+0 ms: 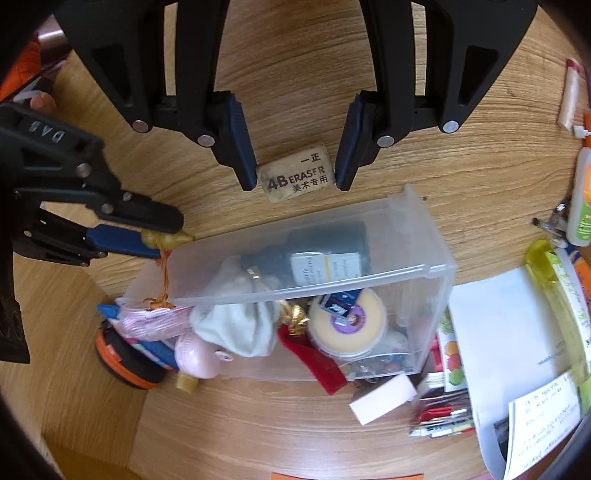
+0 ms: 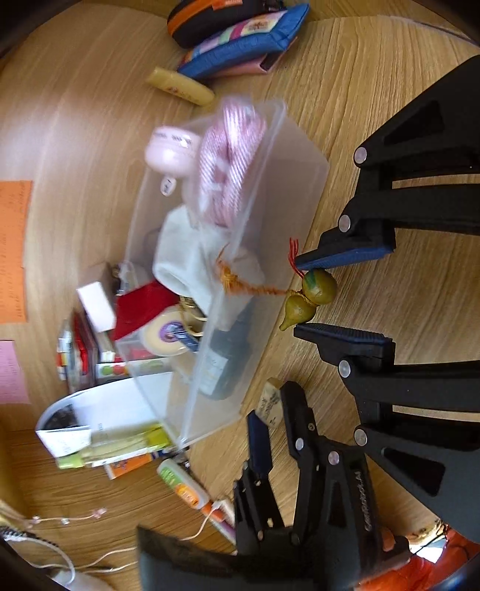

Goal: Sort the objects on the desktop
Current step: 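Carry the eraser and gourd charm over the clear box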

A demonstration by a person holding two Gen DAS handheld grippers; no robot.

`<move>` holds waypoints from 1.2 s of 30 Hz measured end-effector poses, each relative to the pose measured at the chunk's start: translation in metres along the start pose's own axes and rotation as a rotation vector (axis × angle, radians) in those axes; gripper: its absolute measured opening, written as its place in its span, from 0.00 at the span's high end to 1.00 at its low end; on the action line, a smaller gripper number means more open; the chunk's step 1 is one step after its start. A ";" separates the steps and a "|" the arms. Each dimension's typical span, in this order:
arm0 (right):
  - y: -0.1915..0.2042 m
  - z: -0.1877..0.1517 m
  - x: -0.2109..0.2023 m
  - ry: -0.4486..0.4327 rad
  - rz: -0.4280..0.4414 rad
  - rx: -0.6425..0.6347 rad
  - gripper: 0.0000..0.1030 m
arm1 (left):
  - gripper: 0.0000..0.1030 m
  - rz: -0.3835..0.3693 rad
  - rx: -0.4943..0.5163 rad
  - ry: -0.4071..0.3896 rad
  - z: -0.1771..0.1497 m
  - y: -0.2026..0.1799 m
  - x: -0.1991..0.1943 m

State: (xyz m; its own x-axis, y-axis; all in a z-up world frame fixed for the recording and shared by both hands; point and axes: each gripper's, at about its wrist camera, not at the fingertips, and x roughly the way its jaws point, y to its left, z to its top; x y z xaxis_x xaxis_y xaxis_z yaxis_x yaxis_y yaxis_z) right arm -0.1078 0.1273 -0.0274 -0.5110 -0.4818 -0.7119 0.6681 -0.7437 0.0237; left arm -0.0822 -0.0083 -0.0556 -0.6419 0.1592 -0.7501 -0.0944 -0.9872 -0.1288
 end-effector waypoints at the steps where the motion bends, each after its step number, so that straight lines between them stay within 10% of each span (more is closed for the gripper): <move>1: -0.001 0.001 -0.006 -0.017 -0.002 0.001 0.74 | 0.58 -0.010 -0.004 -0.003 0.002 -0.001 0.001; 13: -0.005 0.019 -0.038 -0.145 0.011 0.012 0.74 | 0.58 -0.055 -0.026 -0.074 0.022 -0.003 -0.027; 24: -0.003 0.052 -0.037 -0.224 0.043 0.026 0.74 | 0.58 0.050 -0.034 -0.157 0.062 0.015 -0.041; 36: 0.002 0.060 0.018 -0.126 0.056 0.030 0.74 | 0.58 0.055 -0.077 -0.124 0.071 0.031 -0.006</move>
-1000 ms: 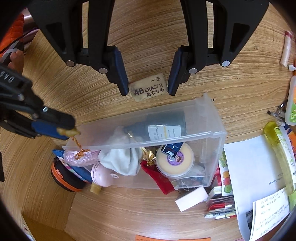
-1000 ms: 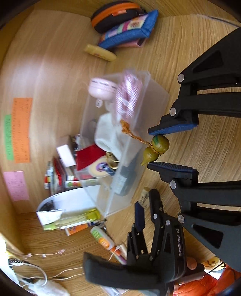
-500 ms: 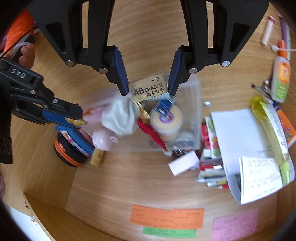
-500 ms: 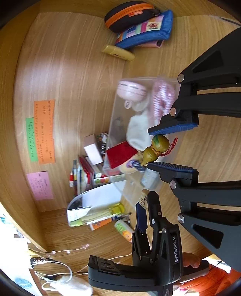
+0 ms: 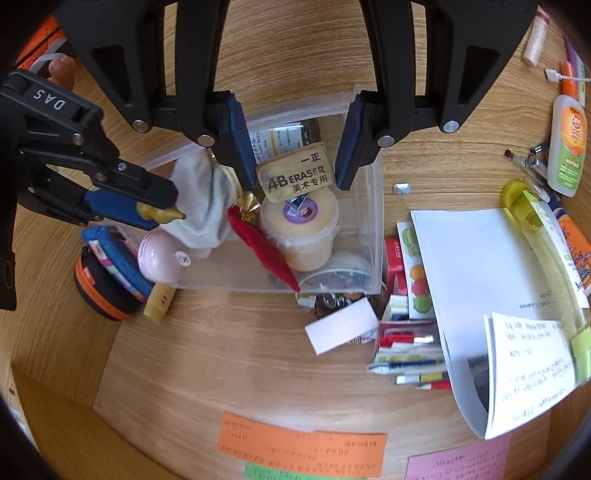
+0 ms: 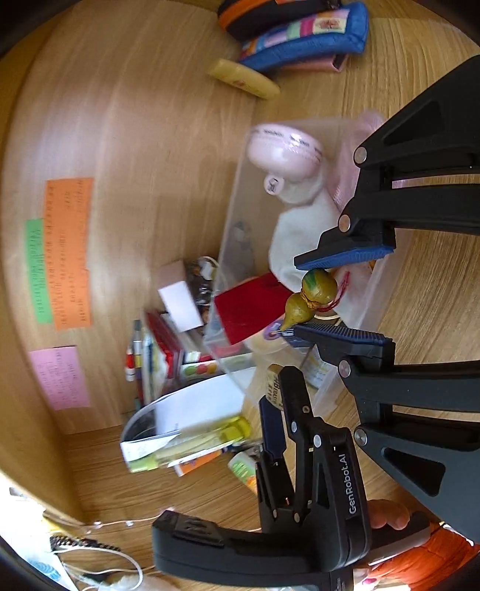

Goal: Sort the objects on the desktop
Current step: 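Carry the eraser and gourd charm over the clear box, then open both tools to release the eraser and gourd charm into the box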

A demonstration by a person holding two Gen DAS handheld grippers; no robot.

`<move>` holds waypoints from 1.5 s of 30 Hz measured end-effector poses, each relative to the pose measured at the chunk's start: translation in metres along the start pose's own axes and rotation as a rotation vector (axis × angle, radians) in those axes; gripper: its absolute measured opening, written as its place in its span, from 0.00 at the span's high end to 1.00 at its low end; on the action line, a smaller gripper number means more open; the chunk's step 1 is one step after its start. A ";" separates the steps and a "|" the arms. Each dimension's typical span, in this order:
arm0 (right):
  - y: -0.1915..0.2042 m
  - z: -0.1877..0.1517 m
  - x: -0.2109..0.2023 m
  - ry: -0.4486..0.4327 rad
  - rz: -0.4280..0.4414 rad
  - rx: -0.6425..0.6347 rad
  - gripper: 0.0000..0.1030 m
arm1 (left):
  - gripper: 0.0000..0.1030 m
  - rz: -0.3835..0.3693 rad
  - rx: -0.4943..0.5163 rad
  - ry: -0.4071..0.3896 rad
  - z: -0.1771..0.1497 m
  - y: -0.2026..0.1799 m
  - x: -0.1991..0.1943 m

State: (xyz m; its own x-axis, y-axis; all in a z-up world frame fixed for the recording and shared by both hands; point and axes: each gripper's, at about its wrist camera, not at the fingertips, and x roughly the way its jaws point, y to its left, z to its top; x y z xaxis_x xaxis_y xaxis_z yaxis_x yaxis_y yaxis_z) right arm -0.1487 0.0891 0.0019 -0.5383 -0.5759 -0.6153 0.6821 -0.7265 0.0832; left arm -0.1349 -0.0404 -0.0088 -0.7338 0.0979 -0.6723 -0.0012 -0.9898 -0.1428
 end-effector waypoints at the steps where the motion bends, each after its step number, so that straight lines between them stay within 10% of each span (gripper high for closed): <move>1: -0.001 -0.001 0.004 0.009 0.004 -0.001 0.74 | 0.58 -0.008 0.001 0.009 0.000 0.000 0.001; 19: 0.015 -0.005 0.005 -0.011 -0.030 -0.095 0.54 | 0.55 -0.010 0.007 -0.014 0.000 0.001 -0.004; 27: 0.010 -0.002 -0.016 -0.066 -0.093 -0.077 0.20 | 0.40 0.001 -0.003 -0.085 -0.001 0.006 -0.018; 45: -0.006 -0.028 -0.060 -0.076 -0.157 -0.018 0.07 | 0.09 0.106 -0.110 -0.110 -0.024 0.002 -0.064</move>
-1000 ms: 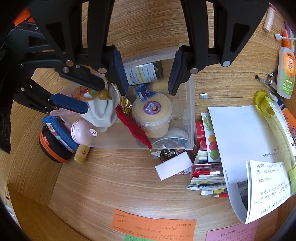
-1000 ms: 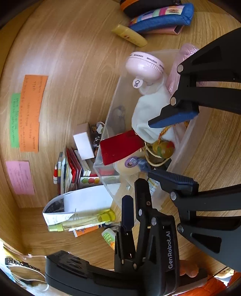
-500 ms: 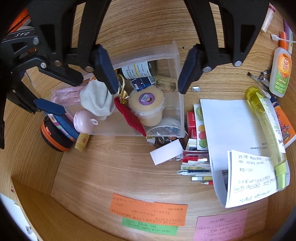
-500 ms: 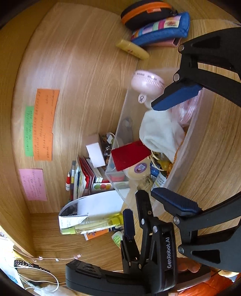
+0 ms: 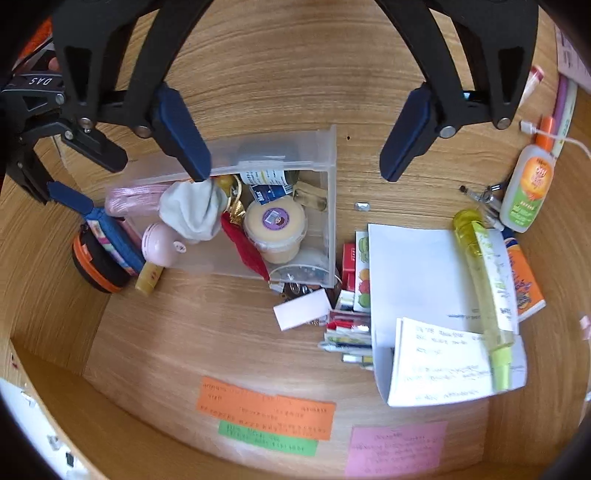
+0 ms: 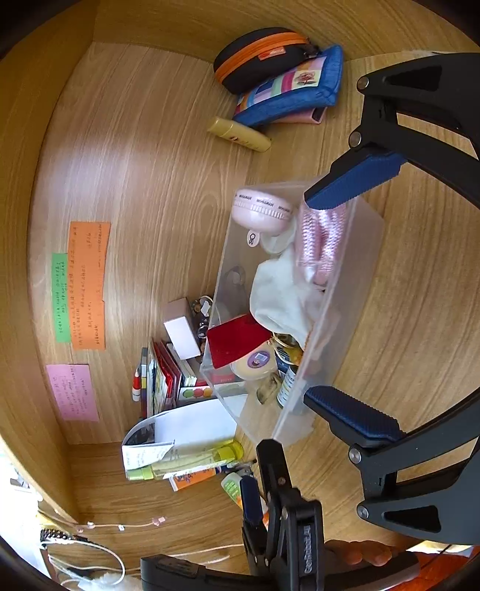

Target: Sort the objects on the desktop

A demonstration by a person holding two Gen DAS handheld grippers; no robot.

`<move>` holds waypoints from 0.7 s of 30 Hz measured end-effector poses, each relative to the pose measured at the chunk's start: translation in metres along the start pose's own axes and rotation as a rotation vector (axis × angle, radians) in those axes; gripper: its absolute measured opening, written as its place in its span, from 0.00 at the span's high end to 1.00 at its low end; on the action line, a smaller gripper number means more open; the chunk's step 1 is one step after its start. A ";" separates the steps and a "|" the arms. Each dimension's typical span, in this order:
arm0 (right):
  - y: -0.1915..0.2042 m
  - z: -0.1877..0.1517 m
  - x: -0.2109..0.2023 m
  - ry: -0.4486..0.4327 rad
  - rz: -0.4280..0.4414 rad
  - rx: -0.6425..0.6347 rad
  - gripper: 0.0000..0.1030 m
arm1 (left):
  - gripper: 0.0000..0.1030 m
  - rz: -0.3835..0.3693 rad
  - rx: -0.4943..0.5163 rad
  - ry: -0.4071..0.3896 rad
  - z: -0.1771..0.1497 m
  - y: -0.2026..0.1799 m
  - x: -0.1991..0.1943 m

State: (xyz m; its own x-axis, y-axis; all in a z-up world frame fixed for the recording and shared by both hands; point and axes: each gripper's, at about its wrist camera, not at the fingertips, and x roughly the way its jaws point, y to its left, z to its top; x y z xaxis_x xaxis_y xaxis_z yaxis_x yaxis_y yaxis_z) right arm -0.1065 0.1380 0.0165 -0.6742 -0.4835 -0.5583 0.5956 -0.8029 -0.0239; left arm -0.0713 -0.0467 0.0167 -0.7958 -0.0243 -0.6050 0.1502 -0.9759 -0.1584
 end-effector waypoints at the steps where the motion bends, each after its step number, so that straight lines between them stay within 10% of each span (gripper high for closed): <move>1: 0.000 -0.001 -0.003 -0.004 0.002 0.002 0.07 | 0.09 0.003 0.001 -0.007 -0.001 -0.001 -0.003; 21: -0.012 -0.021 -0.043 -0.069 0.000 -0.002 0.00 | 0.05 0.084 0.070 -0.081 -0.016 -0.041 -0.029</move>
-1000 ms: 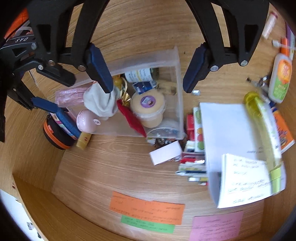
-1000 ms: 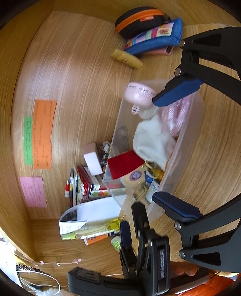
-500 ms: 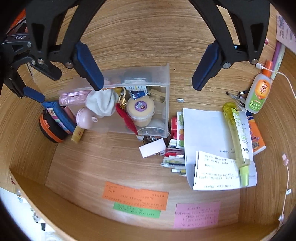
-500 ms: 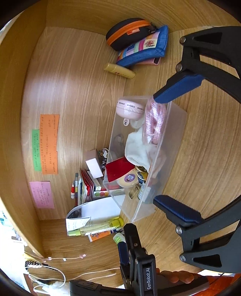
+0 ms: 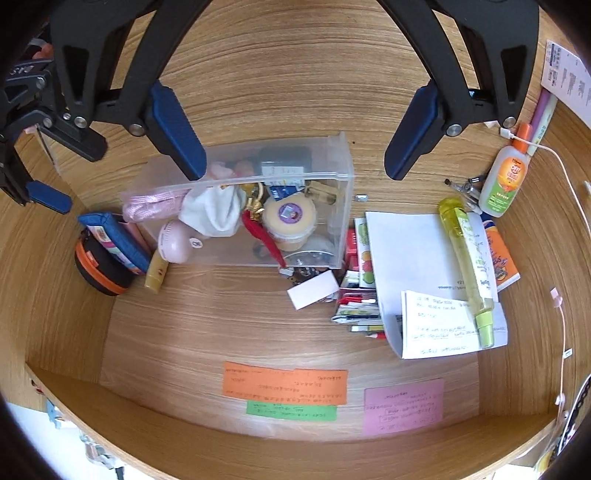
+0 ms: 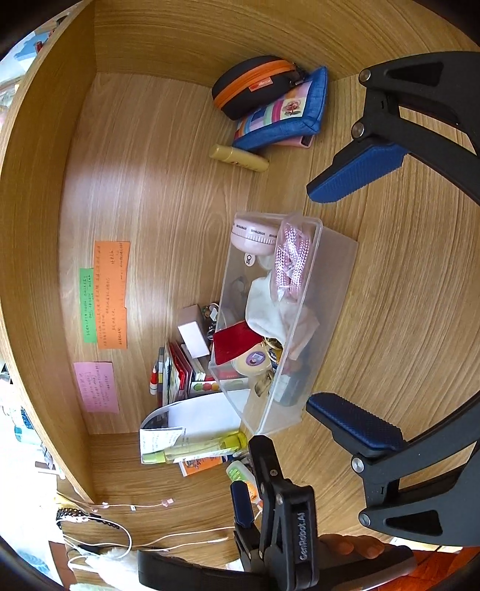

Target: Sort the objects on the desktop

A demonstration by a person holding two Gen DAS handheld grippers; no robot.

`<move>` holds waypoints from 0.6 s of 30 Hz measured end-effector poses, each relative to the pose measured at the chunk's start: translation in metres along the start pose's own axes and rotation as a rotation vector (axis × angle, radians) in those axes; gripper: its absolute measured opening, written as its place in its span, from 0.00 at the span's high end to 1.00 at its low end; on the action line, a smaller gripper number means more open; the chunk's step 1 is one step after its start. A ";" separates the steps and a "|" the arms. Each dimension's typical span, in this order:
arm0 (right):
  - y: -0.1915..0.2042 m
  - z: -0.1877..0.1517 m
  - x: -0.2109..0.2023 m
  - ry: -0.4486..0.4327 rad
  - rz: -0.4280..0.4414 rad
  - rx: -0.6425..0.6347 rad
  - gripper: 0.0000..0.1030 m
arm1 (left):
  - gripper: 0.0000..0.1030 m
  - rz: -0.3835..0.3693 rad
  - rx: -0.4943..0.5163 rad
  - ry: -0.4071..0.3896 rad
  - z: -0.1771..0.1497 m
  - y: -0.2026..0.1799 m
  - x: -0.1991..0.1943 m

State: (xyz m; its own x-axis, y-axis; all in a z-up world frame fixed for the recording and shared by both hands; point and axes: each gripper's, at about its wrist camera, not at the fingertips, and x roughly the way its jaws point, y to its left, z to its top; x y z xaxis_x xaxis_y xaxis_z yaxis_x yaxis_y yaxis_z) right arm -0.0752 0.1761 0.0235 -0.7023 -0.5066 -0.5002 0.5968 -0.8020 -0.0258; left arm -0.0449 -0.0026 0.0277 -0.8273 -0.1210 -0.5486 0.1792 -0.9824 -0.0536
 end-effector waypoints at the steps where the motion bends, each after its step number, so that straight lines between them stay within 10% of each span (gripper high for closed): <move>1: 0.000 0.000 0.000 -0.001 0.001 0.002 0.00 | 0.05 -0.002 -0.001 0.000 0.000 -0.001 -0.001; 18: -0.001 0.002 0.004 0.007 0.011 0.011 0.00 | 0.05 -0.002 0.016 -0.003 -0.002 -0.004 -0.003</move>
State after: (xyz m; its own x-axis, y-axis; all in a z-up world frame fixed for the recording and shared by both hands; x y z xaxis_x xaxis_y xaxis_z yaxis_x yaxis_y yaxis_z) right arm -0.0790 0.1743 0.0233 -0.6931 -0.5132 -0.5063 0.6001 -0.7999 -0.0107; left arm -0.0423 0.0022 0.0275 -0.8289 -0.1196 -0.5464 0.1693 -0.9847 -0.0412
